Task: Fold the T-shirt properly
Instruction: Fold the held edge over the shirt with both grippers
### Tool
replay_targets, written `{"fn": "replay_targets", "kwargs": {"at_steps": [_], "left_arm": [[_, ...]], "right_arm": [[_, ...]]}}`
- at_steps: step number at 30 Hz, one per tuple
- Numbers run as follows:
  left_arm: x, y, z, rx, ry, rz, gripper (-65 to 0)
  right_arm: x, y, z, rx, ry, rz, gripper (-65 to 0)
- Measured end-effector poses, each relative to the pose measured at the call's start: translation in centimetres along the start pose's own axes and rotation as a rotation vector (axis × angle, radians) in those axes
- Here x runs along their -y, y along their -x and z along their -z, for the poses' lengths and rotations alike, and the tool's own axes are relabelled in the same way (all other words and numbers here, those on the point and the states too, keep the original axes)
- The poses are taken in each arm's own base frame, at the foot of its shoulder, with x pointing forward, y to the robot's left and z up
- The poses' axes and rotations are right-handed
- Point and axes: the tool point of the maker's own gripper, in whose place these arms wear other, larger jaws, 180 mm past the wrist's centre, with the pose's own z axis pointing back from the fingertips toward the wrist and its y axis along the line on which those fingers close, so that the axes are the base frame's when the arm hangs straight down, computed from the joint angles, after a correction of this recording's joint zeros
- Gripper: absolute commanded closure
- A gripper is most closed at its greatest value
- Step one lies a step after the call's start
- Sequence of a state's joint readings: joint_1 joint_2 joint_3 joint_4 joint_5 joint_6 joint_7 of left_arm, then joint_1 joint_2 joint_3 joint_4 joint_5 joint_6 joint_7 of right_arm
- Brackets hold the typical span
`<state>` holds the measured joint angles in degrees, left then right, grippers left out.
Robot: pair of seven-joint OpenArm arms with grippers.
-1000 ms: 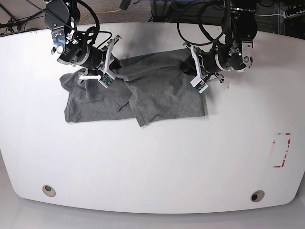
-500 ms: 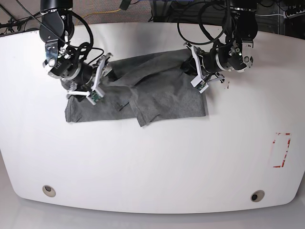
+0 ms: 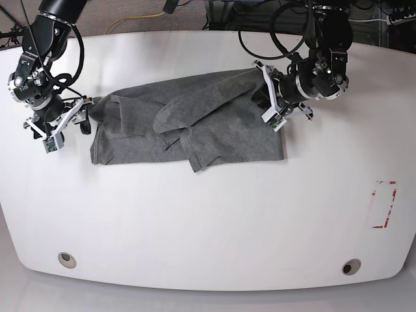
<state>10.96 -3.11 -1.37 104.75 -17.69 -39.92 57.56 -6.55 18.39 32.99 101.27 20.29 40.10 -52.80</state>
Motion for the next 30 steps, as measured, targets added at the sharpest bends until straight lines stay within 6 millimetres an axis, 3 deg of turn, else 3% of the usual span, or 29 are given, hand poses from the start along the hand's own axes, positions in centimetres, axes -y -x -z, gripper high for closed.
{"fn": "replay_targets", "kwargs": {"at_steps": [4, 8, 12, 15, 17, 21, 26, 30], "left_arm": [[0.6, -2.5, -0.7, 0.073, -0.001, 0.028, -8.2], [-0.1, -3.5, -1.1, 0.102, -0.035, 0.020, -8.2], [-1.4, -4.4, -1.6, 0.155, -0.079, -0.058, -8.9], [-2.5, -4.9, -1.9, 0.175, -0.111, -0.081, -15.8], [-3.2, -5.5, -2.2, 0.193, -0.130, -0.086, -22.2], [-3.1, -5.5, -2.1, 0.194, -0.127, -0.098, -28.7], [-3.3, -5.1, -1.9, 0.187, -0.134, -0.135, -29.3], [-3.2, -3.6, -0.6, 0.145, -0.106, -0.172, -29.2]], "right_arm": [[2.7, 1.4, 0.9, -0.055, 0.036, 0.178, -43.1], [4.7, 2.4, 1.8, -0.037, -0.001, 0.380, -43.1], [4.5, 3.6, 3.1, -0.050, -0.090, 0.500, -43.1], [4.4, 3.7, 3.9, -0.037, -0.143, 0.570, -43.1], [3.8, 3.3, 4.4, -0.006, -0.201, 0.622, -43.1], [1.6, 3.5, 5.3, -0.025, -0.274, 0.637, -42.6], [-1.0, 2.5, 6.1, -0.017, -0.360, 0.631, -42.5], [-3.6, 2.3, 7.0, -0.022, -0.415, 0.643, -42.3]]}}
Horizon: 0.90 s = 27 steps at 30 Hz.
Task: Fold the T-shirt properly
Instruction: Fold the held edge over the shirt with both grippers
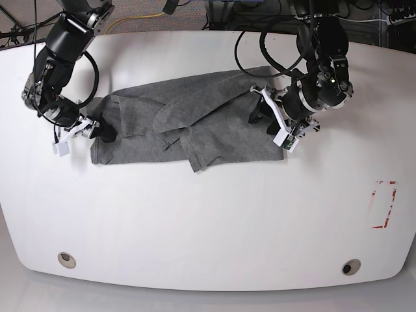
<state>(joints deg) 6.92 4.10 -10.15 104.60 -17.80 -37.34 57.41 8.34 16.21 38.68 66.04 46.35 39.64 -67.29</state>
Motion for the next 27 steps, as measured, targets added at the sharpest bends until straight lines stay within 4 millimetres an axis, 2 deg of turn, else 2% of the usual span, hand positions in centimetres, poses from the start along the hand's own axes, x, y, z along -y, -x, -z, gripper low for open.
{"fn": "replay_targets", "kwargs": {"at_steps": [2, 5, 11, 16, 19, 23, 24, 27], "left_arm": [[0.1, 1.4, 0.6, -0.036, 0.017, -0.028, -27.2], [0.1, 2.7, 1.3, -0.072, 0.031, -0.056, -20.1], [0.3, 4.0, 2.1, -0.101, 0.054, -0.090, -8.5], [0.5, 4.8, 2.8, -0.098, 0.074, -0.126, -4.4], [0.4, 4.6, 3.0, -0.078, 0.075, -0.134, -4.4], [0.4, 4.7, 3.1, -0.076, 0.079, -0.141, -4.4], [0.4, 4.7, 3.1, -0.075, 0.079, -0.142, -4.4], [0.5, 4.7, 3.3, -0.068, 0.090, -0.156, -4.7]], "right_arm": [[-0.7, 0.4, 0.7, -0.002, -0.023, 0.006, -42.3], [-1.1, 0.6, 1.0, -0.021, -0.028, -0.017, -42.3], [-2.6, 1.5, 1.9, -0.026, -0.055, -0.033, -42.3], [-3.6, 2.4, 2.0, -0.031, -0.064, -0.048, -41.5], [-4.1, 2.5, 2.0, -0.034, -0.061, -0.067, -31.1], [-4.8, 2.8, 2.0, -0.040, -0.059, -0.093, -3.3], [-5.0, 2.6, 1.8, -0.034, -0.058, -0.103, 0.0], [-5.4, 1.7, 1.2, -0.018, -0.045, -0.147, 0.0]]}}
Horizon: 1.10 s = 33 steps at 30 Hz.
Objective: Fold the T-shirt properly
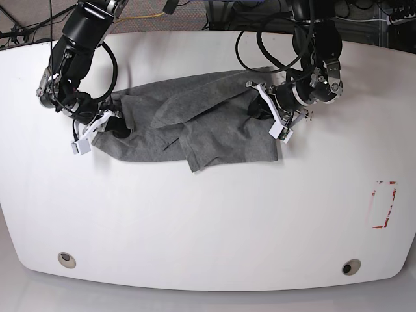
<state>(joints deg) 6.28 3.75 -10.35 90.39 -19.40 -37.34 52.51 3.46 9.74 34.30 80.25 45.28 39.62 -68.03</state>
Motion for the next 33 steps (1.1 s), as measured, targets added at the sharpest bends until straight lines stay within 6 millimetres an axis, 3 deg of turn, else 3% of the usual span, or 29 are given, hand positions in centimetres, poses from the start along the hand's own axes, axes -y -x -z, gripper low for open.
{"fn": "replay_targets", "kwargs": {"at_steps": [12, 19, 27, 30, 33], "left_arm": [[-0.1, -0.1, 0.9, 0.001, 0.032, -0.021, -4.7], [-0.1, -0.1, 1.0, 0.005, 0.034, -0.022, -4.9], [0.2, -0.1, 1.1, -0.002, 0.040, -0.008, -4.9], [0.2, -0.1, 1.1, -0.003, 0.040, -0.008, -4.9], [0.2, -0.1, 1.1, -0.002, 0.041, -0.009, -4.9]], "right_arm": [[-3.7, -3.5, -2.3, 0.013, 0.032, -0.222, 0.0], [-10.1, -3.9, 0.2, -0.019, -0.087, -0.415, 0.0], [-17.0, -1.6, 3.4, -0.064, -0.278, -0.521, -0.5], [-18.5, -0.9, 3.9, -0.070, -0.319, -0.530, -5.5], [-19.2, -0.4, 4.6, -0.086, -0.312, -0.547, -16.3]]}}
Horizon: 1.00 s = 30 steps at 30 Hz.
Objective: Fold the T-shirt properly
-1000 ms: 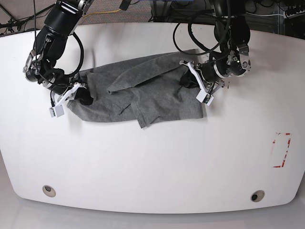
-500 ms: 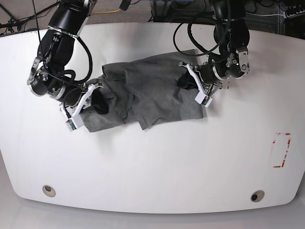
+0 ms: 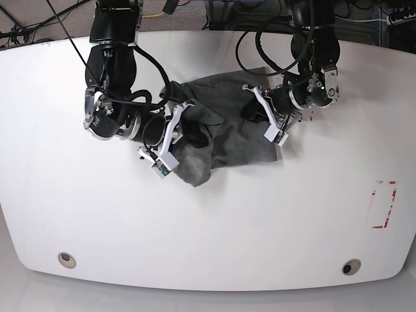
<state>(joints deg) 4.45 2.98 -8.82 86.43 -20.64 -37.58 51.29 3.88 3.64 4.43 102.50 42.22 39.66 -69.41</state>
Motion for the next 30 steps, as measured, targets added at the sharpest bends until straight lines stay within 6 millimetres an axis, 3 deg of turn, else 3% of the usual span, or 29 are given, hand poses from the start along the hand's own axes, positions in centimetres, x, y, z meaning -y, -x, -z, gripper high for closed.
{"fn": "replay_targets", "kwargs": {"at_steps": [4, 7, 9, 16, 19, 22, 26, 30], "left_arm": [[0.0, 0.0, 0.0, 0.000, 0.000, 0.000, -4.9], [0.0, 0.0, 0.0, 0.001, 0.001, 0.000, -4.9], [0.0, 0.0, 0.0, 0.001, 0.001, 0.000, -4.9], [-0.7, -0.9, -0.7, -0.009, -0.039, 0.033, -4.9], [-2.0, -2.1, -2.2, 0.034, -0.099, 0.026, -4.9], [-3.7, -3.5, -4.1, 0.090, -0.172, 0.011, -4.9], [-4.3, -6.2, -6.6, 0.180, -0.237, 0.044, -4.9], [-4.2, -7.7, -8.3, 0.244, -0.249, 0.060, -4.7]], "right_arm": [[-0.8, 0.9, 1.4, -0.074, 0.012, -0.053, -38.5], [-1.0, 1.2, 1.9, -0.097, 0.028, -0.094, -51.5], [-2.1, 1.1, 2.4, -0.099, -0.001, -0.129, -56.3], [-5.4, 0.5, 3.1, -0.109, -0.078, -0.242, -57.5], [-6.1, 0.6, 3.0, -0.110, -0.098, -0.276, -57.5], [-5.4, 1.3, 2.7, -0.141, -0.076, -0.283, -57.5], [-5.9, 1.6, 3.0, -0.113, -0.097, -0.262, -57.5], [-6.7, 2.9, 4.2, -0.133, -0.139, -0.232, -57.5]]}}
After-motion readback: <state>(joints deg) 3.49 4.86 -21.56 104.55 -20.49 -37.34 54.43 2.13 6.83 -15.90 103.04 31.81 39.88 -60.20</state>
